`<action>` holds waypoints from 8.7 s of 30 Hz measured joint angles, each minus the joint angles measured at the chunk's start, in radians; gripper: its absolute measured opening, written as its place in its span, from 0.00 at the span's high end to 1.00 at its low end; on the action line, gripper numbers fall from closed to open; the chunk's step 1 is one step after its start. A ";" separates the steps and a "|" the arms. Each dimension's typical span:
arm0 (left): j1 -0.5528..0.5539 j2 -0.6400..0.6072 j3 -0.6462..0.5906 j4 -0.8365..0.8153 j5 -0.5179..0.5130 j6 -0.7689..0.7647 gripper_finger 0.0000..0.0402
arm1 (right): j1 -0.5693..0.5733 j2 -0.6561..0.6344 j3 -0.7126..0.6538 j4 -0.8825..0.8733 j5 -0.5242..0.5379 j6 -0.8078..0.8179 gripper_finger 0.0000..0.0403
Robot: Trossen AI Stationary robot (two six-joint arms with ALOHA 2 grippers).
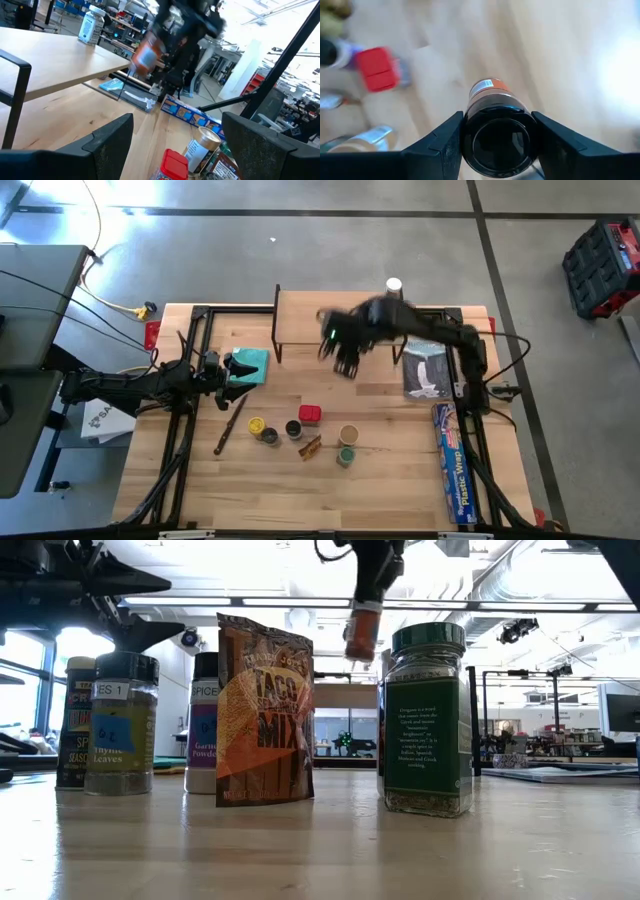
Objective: Shelf spices
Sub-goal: Put the orange spice bottle on the shelf, then put the green spice bottle on the shelf
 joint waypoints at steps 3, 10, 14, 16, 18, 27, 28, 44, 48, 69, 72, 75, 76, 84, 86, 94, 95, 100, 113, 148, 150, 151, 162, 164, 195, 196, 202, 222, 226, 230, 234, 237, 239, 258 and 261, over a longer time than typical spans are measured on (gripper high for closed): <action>0.000 0.000 0.000 0.002 0.000 0.000 0.26 | -0.105 0.000 0.055 -0.018 -0.016 -0.030 0.52; 0.000 0.000 0.000 0.001 -0.001 0.000 0.26 | -0.339 0.003 0.063 -0.021 -0.104 -0.088 0.52; 0.000 0.000 0.000 0.002 -0.002 0.000 0.26 | -0.420 0.004 0.063 -0.016 -0.108 -0.097 0.52; 0.000 0.000 0.000 0.002 -0.006 0.000 0.26 | -0.447 0.004 0.063 -0.013 -0.115 -0.097 0.52; 0.000 0.000 0.000 0.002 -0.009 0.000 0.26 | -0.462 0.004 0.063 -0.012 -0.121 -0.102 0.52; 0.000 0.000 0.000 0.002 -0.010 0.000 0.26 | -0.471 0.028 0.062 -0.013 -0.123 -0.125 0.49; 0.000 0.000 0.000 0.001 -0.010 0.000 0.26 | -0.471 0.033 0.062 -0.012 -0.121 -0.130 0.49; 0.000 0.000 0.000 0.002 -0.010 0.000 0.26 | -0.505 0.070 0.062 0.009 -0.095 -0.172 0.49; 0.000 0.000 0.000 0.002 -0.010 0.000 0.26 | -0.505 0.070 0.062 0.023 -0.090 -0.183 0.49; 0.000 0.000 0.000 0.002 -0.009 -0.007 0.26 | -0.519 0.061 0.062 0.084 -0.012 -0.205 0.40; 0.000 0.000 0.000 0.002 -0.009 -0.007 0.26 | -0.518 0.048 0.062 0.091 -0.003 -0.210 0.40; 0.000 0.000 0.000 0.002 -0.009 -0.008 0.26 | -0.516 0.031 0.062 0.098 0.007 -0.229 0.40; 0.000 0.000 0.000 0.002 -0.009 -0.008 0.26 | -0.511 0.023 0.062 0.099 0.008 -0.238 0.40; 0.000 0.000 0.000 0.001 -0.009 -0.008 0.26 | -0.387 -0.048 0.062 0.109 0.011 -0.281 0.40; 0.000 0.000 0.000 0.001 -0.008 -0.008 0.26 | -0.313 -0.058 0.063 0.109 -0.001 -0.305 0.40; -0.016 0.000 0.000 -0.003 0.026 -0.008 0.26 | 0.039 -0.083 -0.062 0.220 -0.105 -0.459 0.40; -0.022 0.000 0.000 -0.004 0.026 -0.008 0.26 | 0.071 -0.092 -0.108 0.263 -0.114 -0.444 0.40; -0.058 0.003 0.000 -0.007 -0.019 0.026 0.26 | 0.194 -0.159 -0.407 0.499 -0.127 -0.357 0.40; -0.124 0.031 0.017 0.003 -0.135 0.099 0.26 | 0.334 -0.201 -0.699 0.669 -0.094 -0.103 0.40; -0.135 0.082 0.027 0.047 -0.204 0.088 0.26 | 0.535 -0.134 -0.698 0.692 -0.290 -0.545 0.24; -0.135 0.082 0.027 0.045 -0.205 0.088 0.26 | 0.532 -0.127 -0.698 0.692 -0.292 -0.596 0.24; -0.135 0.082 0.027 0.044 -0.205 0.088 0.26 | 0.529 -0.122 -0.698 0.697 -0.296 -0.616 0.24; -0.135 0.082 0.027 0.041 -0.205 0.088 0.26 | 0.508 -0.053 -0.698 0.682 -0.320 -0.746 0.24; -0.135 0.082 0.027 0.041 -0.204 0.088 0.26 | 0.508 -0.051 -0.698 0.689 -0.320 -0.764 0.24; -0.135 0.082 0.027 0.039 -0.204 0.089 0.26 | 0.463 -0.048 -0.468 0.594 -0.259 -0.652 0.52; -0.135 0.082 0.027 0.039 -0.204 0.089 0.26 | 0.449 -0.048 -0.427 0.565 -0.260 -0.641 0.52; -0.135 0.082 0.027 0.039 -0.204 0.089 0.26 | 0.307 -0.049 -0.187 0.411 -0.195 -0.598 0.52; -0.135 0.082 0.027 0.043 -0.204 0.089 0.26 | -0.410 -0.049 -0.114 0.299 -0.262 -0.511 0.52; -0.135 0.082 0.027 0.043 -0.204 0.089 0.26 | -0.420 -0.049 -0.158 0.327 -0.278 -0.544 0.52; -0.135 0.082 0.027 0.044 -0.204 0.089 0.26 | -0.418 -0.049 -0.190 0.353 -0.276 -0.569 0.49; -0.135 0.082 0.027 0.047 -0.204 0.089 0.26 | -0.419 -0.048 -0.201 0.358 -0.267 -0.586 0.49; -0.135 0.082 0.027 0.048 -0.204 0.088 0.26 | -0.419 -0.049 -0.201 0.372 -0.225 -0.607 0.49; -0.135 0.082 0.027 0.047 -0.204 0.088 0.26 | -0.419 -0.049 -0.201 0.372 -0.204 -0.620 0.48; -0.135 0.082 0.027 0.047 -0.199 0.088 0.26 | -0.426 -0.042 -0.201 0.356 -0.202 -0.707 0.47; -0.135 0.082 0.027 0.047 -0.199 0.088 0.26 | -0.428 -0.029 -0.198 0.366 -0.201 -0.708 0.47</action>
